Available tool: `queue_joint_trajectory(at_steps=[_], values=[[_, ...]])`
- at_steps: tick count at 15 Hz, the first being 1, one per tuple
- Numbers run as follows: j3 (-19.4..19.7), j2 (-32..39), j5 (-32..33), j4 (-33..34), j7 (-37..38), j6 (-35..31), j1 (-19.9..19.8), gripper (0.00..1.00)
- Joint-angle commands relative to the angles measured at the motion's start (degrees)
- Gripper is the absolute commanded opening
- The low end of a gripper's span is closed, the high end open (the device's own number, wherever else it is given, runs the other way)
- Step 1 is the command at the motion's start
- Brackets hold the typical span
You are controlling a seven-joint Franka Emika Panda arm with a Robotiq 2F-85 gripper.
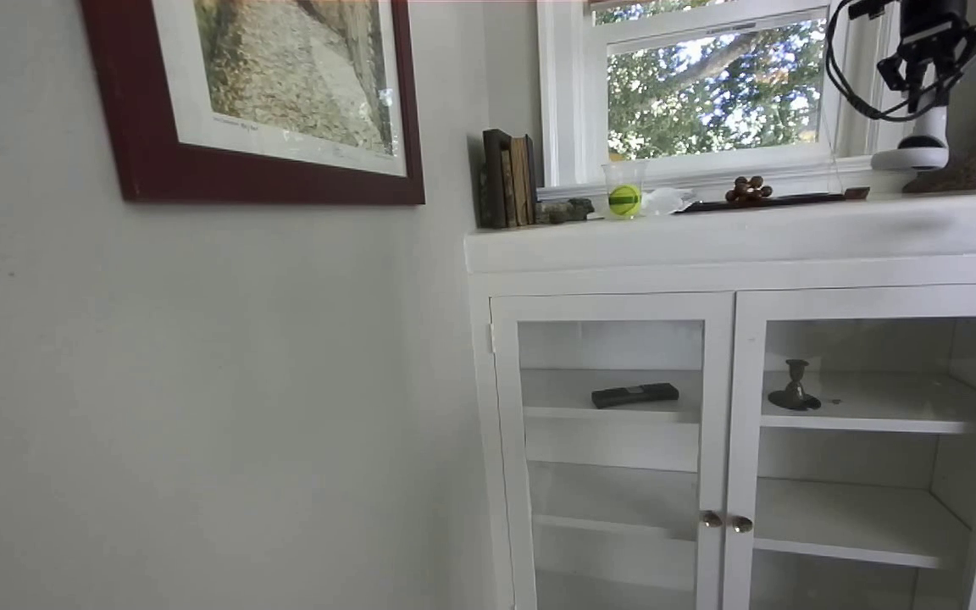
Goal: Move the black remote to the right and move the white gaming console to the left
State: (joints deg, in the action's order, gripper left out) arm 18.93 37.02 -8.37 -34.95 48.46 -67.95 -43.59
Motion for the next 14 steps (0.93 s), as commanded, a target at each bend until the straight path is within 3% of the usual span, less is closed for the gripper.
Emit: queue_joint_trajectory(at_steps=[1,8,14], values=[[-0.7,0.5,0.3,3.0,0.7,-1.5,2.4,0.08],[-1.0,1.3,4.8,3.9,-13.7,-6.7,9.9,0.08],[-1.8,0.6,4.5,3.0,-29.9,-9.8,11.7,0.08]])
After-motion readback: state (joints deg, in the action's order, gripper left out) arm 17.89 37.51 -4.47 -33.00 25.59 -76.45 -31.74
